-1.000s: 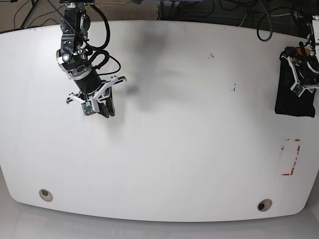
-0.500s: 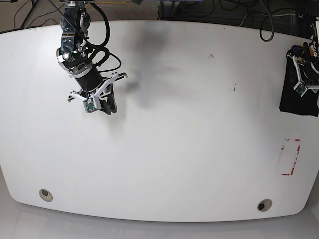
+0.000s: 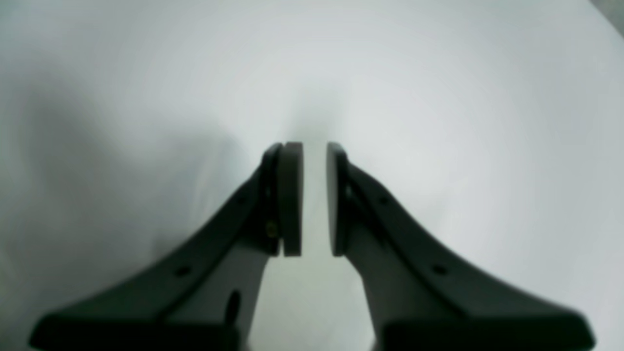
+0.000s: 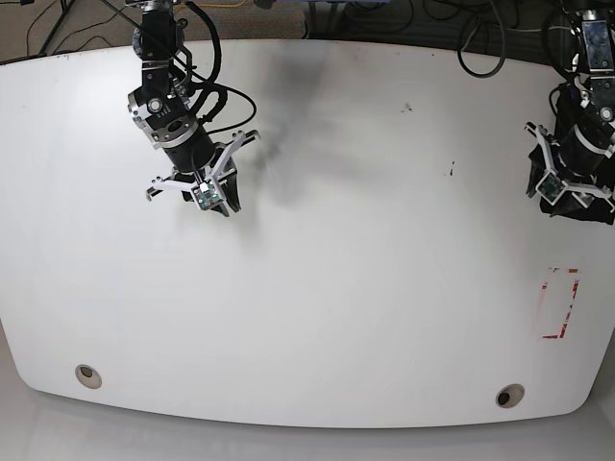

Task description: Layout the t-shirt on the table in an organized manner, then fold the t-shirt properly

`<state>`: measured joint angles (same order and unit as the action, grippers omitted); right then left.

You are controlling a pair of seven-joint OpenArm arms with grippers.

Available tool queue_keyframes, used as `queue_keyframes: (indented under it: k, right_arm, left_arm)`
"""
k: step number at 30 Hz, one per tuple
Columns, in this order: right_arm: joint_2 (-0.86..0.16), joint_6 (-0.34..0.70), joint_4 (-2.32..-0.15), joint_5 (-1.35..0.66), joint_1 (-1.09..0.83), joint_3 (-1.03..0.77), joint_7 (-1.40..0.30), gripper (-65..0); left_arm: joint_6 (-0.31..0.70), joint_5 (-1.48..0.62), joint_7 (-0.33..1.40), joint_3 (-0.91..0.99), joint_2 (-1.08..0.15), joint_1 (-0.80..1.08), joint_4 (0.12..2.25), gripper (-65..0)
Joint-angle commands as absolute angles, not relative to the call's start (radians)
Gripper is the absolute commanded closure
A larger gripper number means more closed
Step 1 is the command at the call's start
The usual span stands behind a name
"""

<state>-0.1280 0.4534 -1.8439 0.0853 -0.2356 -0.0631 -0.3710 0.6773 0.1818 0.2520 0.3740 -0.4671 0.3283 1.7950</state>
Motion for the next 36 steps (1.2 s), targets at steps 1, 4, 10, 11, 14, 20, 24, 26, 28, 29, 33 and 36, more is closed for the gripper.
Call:
queue_keyframes:
  k: [1, 4, 10, 11, 14, 20, 24, 26, 28, 29, 33, 36]
  right_arm:
    - [-0.122, 0.455, -1.859, 0.077, -0.242, -0.082, -0.302, -7.8]
    - [-0.120, 0.455, -1.856, 0.077, -0.260, -0.090, -0.263, -7.8]
    - [-0.116, 0.453, -1.860, 0.077, -0.325, -0.097, -0.186, -7.8]
    - [-0.116, 0.453, -1.862, 0.077, -0.338, -0.097, -0.177, -7.8]
    - [-0.119, 0.449, -1.876, 0.077, -0.394, -0.097, -0.157, -7.8]
    - [-0.113, 0.455, -1.937, 0.059, -0.542, -0.153, -0.154, -7.8]
    - [-0.114, 0.455, -1.957, -0.016, -0.625, -0.188, -0.154, -7.8]
    - [-0.120, 0.455, -1.971, -0.067, -0.684, -0.203, -0.154, -7.8]
    - [-0.122, 0.455, -1.982, -0.094, -0.731, -0.216, -0.154, -7.8]
    - [-0.122, 0.455, -1.989, -0.102, -0.751, -0.223, -0.154, -7.8]
    - [-0.120, 0.455, -2.005, -0.111, -0.831, -0.237, -0.153, -7.8]
    - [-0.120, 0.455, -2.015, -0.113, -0.903, -0.237, -0.153, -7.8]
  left_arm:
    - [0.618, 0.174, 0.196, 0.367, -0.421, 0.302, 1.844, -25.8]
    - [0.558, 0.179, 0.091, 0.349, -0.344, 0.300, 1.847, -25.8]
    - [0.460, 0.182, -0.107, 0.335, -0.203, 0.371, 1.847, -25.8]
    - [0.452, 0.182, -0.124, 0.334, -0.185, 0.384, 1.848, -25.8]
    - [0.449, 0.182, -0.137, 0.334, -0.125, 0.452, 1.857, -25.8]
    - [0.449, 0.182, -0.139, 0.334, -0.050, 0.625, 1.905, -25.8]
    - [0.449, 0.180, -0.139, 0.334, -0.007, 0.731, 1.917, -25.8]
    - [0.449, 0.177, -0.139, 0.337, 0.012, 0.811, 1.933, -25.8]
    - [0.449, 0.174, -0.139, 0.337, 0.018, 0.874, 1.945, -25.8]
    - [0.449, 0.174, -0.139, 0.337, 0.018, 0.901, 1.949, -25.8]
    - [0.449, 0.173, -0.140, 0.335, 0.019, 1.020, 1.986, -25.8]
    - [0.449, 0.171, -0.140, 0.334, 0.019, 1.124, 1.994, -25.8]
